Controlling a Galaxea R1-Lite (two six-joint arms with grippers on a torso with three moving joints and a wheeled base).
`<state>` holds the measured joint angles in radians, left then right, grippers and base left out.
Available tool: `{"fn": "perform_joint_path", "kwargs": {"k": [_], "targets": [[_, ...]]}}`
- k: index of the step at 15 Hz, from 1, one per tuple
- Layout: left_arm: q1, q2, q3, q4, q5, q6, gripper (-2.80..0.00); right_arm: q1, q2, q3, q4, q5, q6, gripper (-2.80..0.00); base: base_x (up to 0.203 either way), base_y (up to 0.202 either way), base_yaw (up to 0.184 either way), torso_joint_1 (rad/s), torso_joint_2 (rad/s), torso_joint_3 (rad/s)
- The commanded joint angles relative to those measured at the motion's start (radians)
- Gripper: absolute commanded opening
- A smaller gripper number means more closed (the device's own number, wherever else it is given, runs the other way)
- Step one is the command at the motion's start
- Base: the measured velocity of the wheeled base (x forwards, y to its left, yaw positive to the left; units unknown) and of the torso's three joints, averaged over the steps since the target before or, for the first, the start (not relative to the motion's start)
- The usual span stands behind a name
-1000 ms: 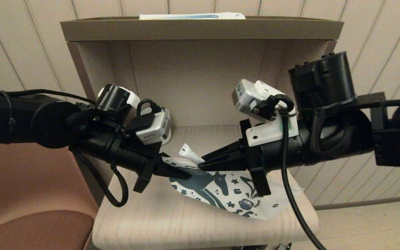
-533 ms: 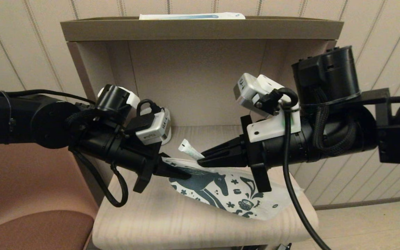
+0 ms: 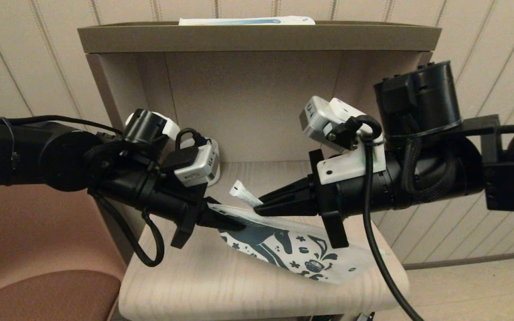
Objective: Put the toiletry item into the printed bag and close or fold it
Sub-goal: Place the toothpaste in the storage bag
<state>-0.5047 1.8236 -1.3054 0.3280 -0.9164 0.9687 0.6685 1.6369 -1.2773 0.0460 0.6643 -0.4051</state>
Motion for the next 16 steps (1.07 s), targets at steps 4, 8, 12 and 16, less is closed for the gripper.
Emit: {"fn": "perform_joint_path", "kwargs": {"k": [4,8,12,16], "targets": [[0.000,0.000,0.003,0.002,-0.006,0.007,-2.80,-0.020,0.030,0.003,0.000,0.006,-0.003,-2.80,0.000,0.000,0.000,0.000,0.00,0.000],[0.002,0.000,0.005,0.002,-0.007,0.007,-2.80,-0.020,0.026,0.024,-0.001,0.003,-0.004,-2.80,0.000,0.000,0.000,0.000,0.00,0.000],[0.003,-0.003,0.003,0.002,-0.009,0.007,-2.80,-0.026,0.020,0.060,-0.002,0.000,-0.010,-2.80,0.000,0.000,0.000,0.000,0.00,0.000],[0.006,-0.001,0.006,0.002,-0.009,0.008,-2.80,-0.055,0.007,0.070,0.000,0.000,-0.011,-2.80,0.000,0.000,0.000,0.000,0.00,0.000]]}}
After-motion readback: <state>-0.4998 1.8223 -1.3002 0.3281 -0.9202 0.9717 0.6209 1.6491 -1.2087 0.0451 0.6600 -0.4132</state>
